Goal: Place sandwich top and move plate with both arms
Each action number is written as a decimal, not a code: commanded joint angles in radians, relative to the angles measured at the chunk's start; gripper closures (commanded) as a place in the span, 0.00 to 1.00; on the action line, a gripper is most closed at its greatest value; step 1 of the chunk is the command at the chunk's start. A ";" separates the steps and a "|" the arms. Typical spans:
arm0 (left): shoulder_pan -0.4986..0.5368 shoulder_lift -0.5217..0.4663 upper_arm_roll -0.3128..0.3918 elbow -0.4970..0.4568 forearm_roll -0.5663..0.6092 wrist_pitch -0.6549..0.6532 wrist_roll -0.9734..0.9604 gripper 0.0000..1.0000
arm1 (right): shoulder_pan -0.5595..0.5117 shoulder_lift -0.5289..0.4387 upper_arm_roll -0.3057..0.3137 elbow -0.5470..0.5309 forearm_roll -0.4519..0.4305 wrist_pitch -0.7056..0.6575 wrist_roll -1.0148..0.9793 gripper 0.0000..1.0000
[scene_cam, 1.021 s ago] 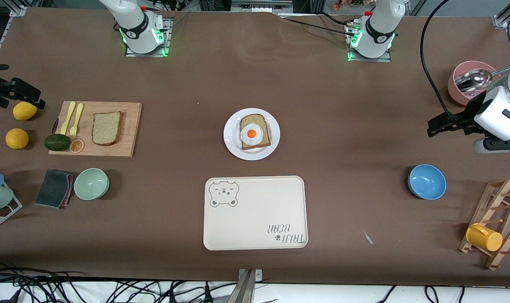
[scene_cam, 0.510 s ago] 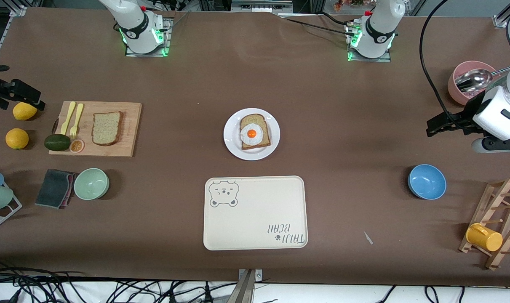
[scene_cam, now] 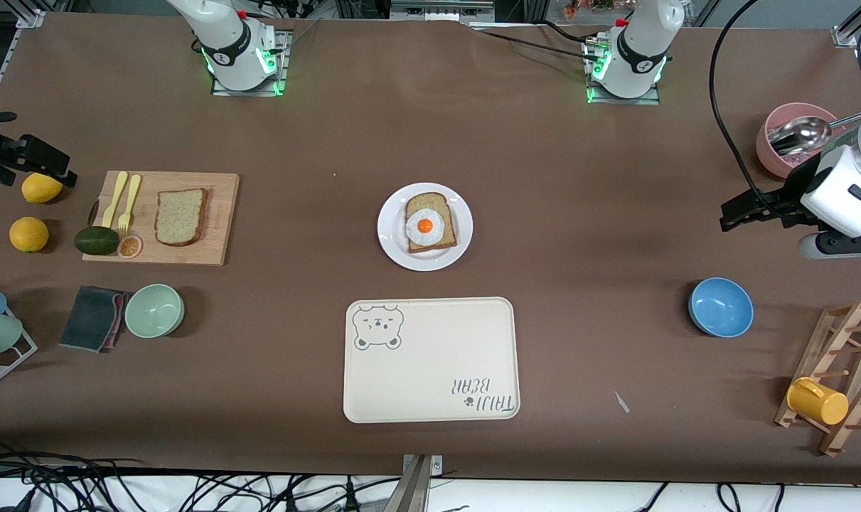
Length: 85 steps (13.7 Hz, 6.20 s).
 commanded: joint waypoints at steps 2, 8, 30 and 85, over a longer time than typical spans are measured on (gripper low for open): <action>0.004 -0.001 0.002 0.014 -0.027 -0.014 0.008 0.00 | 0.000 -0.002 0.000 0.007 0.011 -0.002 0.000 0.00; 0.005 0.000 0.003 0.014 -0.027 -0.014 0.008 0.00 | 0.000 0.002 -0.001 0.009 0.009 -0.010 -0.002 0.00; 0.004 -0.001 0.002 0.014 -0.027 -0.014 0.008 0.00 | 0.029 0.081 0.000 -0.001 0.006 -0.011 -0.016 0.00; 0.022 0.003 0.012 0.008 -0.038 -0.014 -0.102 0.00 | 0.051 0.281 0.198 -0.349 -0.471 0.362 0.566 1.00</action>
